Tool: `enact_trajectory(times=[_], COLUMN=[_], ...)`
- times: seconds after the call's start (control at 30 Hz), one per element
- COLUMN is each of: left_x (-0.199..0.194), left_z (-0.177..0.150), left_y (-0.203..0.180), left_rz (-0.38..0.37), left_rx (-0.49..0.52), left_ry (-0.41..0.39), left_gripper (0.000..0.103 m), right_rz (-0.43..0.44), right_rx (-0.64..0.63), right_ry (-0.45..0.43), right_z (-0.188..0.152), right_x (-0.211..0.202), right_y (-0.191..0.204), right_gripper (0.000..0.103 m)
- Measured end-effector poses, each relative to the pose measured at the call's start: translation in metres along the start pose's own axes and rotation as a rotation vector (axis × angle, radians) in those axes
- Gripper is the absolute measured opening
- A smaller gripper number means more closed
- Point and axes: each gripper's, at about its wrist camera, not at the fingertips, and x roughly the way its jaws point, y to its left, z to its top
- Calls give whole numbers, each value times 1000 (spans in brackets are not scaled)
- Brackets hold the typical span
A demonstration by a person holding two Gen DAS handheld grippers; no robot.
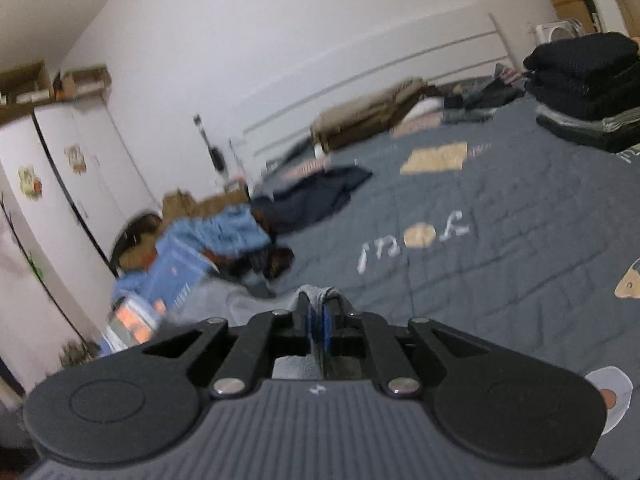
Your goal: Fold clothes
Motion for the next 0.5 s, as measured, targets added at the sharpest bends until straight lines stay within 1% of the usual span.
enact_trajectory(times=[0.13, 0.2, 0.23, 0.27, 0.3, 0.33, 0.37, 0.4, 0.47, 0.5], left_x=[10, 11, 11, 13, 14, 16, 18, 20, 23, 25], left_z=[-7, -12, -15, -18, -21, -24, -27, -30, -35, -36], left_y=[-3, -8, -14, -19, -24, -29, -35, -40, -50, -53], left_rz=[-43, -43, -36, -41, -46, -51, -56, -61, -70, -74], left_rx=[-3, 35, 69, 96, 123, 149, 175, 200, 241, 255], left_ry=[26, 28, 27, 28, 29, 31, 36, 42, 52, 56], left_gripper=[103, 102, 102, 101, 100, 97, 93, 92, 79, 78], right_rz=[-24, -15, -17, -23, -31, -47, -60, -65, -76, -75], right_rx=[-50, -65, -79, -91, -104, -118, -130, -143, -169, -171], right_ry=[53, 60, 61, 57, 51, 47, 45, 42, 27, 22], right_z=[-13, -14, -15, -14, -15, -14, -13, -12, -10, -9], right_x=[7, 1, -4, -10, -13, -18, -21, -23, -30, -32], right_y=[-2, -2, -1, -1, 0, 2, 2, 2, 2, 2], right_gripper=[9, 12, 17, 26, 32, 46, 53, 54, 57, 58])
